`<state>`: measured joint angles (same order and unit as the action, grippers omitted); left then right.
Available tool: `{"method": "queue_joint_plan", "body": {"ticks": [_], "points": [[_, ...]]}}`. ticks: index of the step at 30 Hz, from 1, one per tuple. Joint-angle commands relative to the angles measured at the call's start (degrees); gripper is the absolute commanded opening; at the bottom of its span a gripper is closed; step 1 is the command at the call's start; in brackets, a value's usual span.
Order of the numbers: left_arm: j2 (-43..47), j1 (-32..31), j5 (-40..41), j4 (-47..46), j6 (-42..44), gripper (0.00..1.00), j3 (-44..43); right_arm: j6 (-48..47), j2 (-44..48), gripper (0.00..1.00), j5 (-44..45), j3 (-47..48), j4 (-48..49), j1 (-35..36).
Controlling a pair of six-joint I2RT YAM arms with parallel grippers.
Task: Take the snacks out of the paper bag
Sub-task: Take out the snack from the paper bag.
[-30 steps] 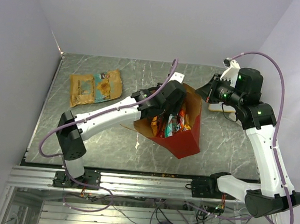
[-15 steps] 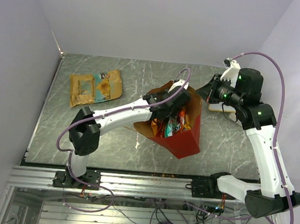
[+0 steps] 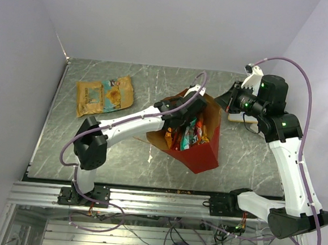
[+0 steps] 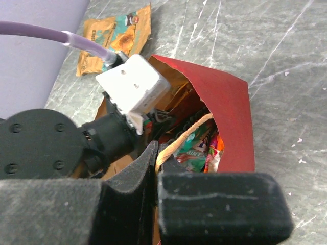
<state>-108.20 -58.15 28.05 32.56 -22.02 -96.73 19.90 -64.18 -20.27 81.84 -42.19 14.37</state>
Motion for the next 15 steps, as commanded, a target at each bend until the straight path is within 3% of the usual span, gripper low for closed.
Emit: {"method": "queue_joint_plan", "body": {"ticks": [1,8,15], "points": [[8.0,0.2,-4.5,-0.3,0.5,0.07,-2.1,-0.7,1.3,0.00,0.8,-0.1,1.2,0.3],[18.0,0.5,-11.2,-1.3,-0.8,0.07,-3.1,-0.6,2.0,0.00,3.4,-0.6,1.1,0.2],[22.4,3.2,-15.6,-4.5,-2.7,0.07,-9.3,-1.4,2.7,0.00,12.9,1.6,-2.0,0.3]]}}
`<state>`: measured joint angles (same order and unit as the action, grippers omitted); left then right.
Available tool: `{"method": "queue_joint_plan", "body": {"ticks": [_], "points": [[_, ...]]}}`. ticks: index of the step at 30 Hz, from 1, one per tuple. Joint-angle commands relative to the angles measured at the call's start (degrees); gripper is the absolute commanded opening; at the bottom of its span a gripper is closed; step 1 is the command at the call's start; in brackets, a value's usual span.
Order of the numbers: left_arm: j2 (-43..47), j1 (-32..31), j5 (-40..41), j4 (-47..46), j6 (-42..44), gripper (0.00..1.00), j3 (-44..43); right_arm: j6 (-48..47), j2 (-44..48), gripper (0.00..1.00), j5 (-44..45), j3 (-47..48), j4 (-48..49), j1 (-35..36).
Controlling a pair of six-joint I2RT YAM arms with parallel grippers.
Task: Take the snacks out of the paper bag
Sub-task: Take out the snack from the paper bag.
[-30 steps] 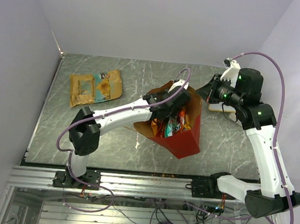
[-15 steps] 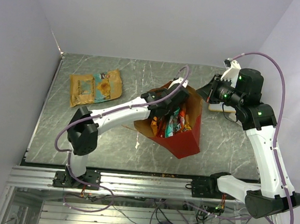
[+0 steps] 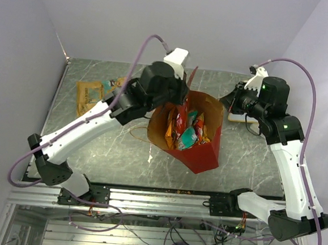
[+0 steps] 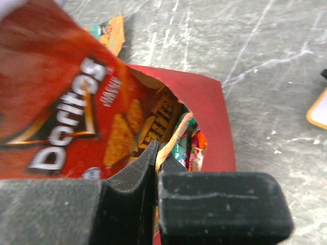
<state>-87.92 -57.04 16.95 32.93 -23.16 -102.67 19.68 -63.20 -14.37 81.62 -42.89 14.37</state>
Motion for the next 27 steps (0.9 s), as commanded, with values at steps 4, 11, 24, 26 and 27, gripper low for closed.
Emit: {"method": "queue_joint_plan", "body": {"ticks": [4,11,24,26,27], "points": [[4.3,5.9,-9.6,-8.1,-3.1,0.07,-5.4,-2.3,1.9,0.00,11.8,3.0,-3.1,0.3],[4.1,14.5,-11.7,-4.9,-2.5,0.07,-14.1,-2.8,2.4,0.00,13.1,3.7,-3.2,0.2],[-0.2,38.3,-17.3,-0.2,-7.7,0.07,-17.7,-3.4,2.2,0.00,11.3,4.0,-2.7,0.2],[-1.1,42.2,-20.6,-1.3,-9.1,0.07,-15.5,-3.6,2.0,0.00,11.3,4.2,-2.9,0.2],[-1.4,43.6,-21.1,-1.9,-9.7,0.07,-14.4,-3.8,1.9,0.00,11.3,4.2,-2.9,0.2]]}}
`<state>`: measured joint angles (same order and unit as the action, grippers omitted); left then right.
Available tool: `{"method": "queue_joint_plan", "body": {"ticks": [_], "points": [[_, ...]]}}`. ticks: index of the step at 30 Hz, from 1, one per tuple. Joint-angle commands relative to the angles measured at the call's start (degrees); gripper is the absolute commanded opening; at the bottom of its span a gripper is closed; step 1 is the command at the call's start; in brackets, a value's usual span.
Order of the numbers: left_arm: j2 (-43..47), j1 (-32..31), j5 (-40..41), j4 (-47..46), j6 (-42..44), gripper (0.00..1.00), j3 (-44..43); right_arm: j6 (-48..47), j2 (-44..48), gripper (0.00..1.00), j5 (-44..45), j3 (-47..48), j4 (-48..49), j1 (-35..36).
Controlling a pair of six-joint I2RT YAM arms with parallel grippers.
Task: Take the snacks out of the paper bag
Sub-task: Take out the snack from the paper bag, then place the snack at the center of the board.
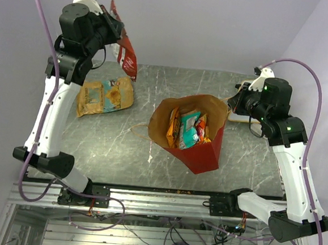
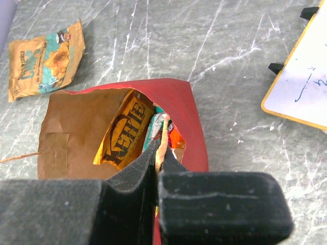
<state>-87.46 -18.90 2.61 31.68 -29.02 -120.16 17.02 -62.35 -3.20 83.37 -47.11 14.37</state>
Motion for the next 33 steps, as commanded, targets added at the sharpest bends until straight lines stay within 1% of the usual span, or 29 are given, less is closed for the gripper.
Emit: {"method": "queue_joint_plan", "body": {"ticks": [1,6,9,16,21,25,29,33], "points": [[-2.1,6.6,-7.0,-1.2,-4.0,0.07,4.4,-1.1,1.0,0.00,0.1,2.6,1.4,0.2],[-3.6,10.9,-6.7,-4.6,-4.1,0.07,11.0,-1.2,0.9,0.00,0.2,2.6,1.2,0.3],[-5.5,13.2,-8.1,-6.8,-4.3,0.07,14.2,-1.2,1.0,0.00,0.6,2.5,1.1,0.2],[-14.2,14.5,-11.5,-7.4,-4.7,0.07,14.1,-0.8,1.0,0.00,0.7,2.1,1.1,0.2],[-17.9,14.9,-13.0,-9.9,-6.7,0.07,14.7,-1.0,0.8,0.00,0.9,2.2,0.8,0.2],[-18.2,15.8,-16.4,-15.8,-10.7,0.07,20.3,-0.8,0.8,0.00,0.6,1.9,1.1,0.2],[-16.6,17.9,-14.9,-17.3,-11.4,0.07,27.3,-0.8,0.6,0.00,0.4,2.0,1.0,0.2],[-13.2,22.6,-13.9,-19.7,-11.2,0.07,36.0,-1.0,0.8,0.00,0.3,1.6,1.0,0.3]]}}
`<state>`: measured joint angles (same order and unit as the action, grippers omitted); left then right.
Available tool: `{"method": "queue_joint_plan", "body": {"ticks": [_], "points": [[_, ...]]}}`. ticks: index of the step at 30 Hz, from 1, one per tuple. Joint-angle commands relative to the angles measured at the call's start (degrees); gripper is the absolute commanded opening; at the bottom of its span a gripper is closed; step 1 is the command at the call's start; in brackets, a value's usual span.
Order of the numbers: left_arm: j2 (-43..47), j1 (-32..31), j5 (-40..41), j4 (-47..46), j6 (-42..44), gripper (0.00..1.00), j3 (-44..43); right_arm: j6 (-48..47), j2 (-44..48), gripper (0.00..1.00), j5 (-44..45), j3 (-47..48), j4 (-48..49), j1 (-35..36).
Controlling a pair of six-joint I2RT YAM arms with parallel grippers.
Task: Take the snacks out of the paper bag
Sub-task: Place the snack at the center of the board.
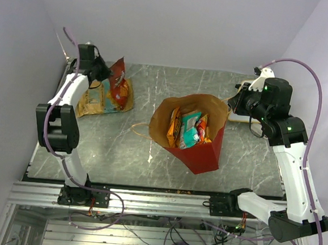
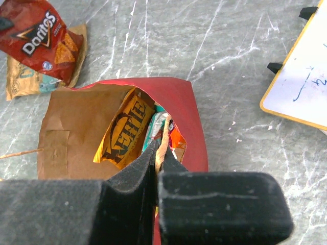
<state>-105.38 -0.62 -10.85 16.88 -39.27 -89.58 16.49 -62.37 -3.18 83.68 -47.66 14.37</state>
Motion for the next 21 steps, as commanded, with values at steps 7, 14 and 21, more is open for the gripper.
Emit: {"method": "queue_joint_plan", "body": {"ticks": [7,14,21], "points": [[6.2,11.5,-1.1,-4.6,1.4,0.07,15.0,-0.4,0.5,0.00,-0.4,1.2,1.7,0.2],[6.5,15.5,-1.2,-6.1,2.8,0.07,20.6,-0.1,0.5,0.00,-0.9,0.9,1.9,0.2],[5.1,15.8,-2.9,-10.8,1.8,0.07,25.5,0.2,0.4,0.00,-1.1,1.2,1.9,0.2]]}}
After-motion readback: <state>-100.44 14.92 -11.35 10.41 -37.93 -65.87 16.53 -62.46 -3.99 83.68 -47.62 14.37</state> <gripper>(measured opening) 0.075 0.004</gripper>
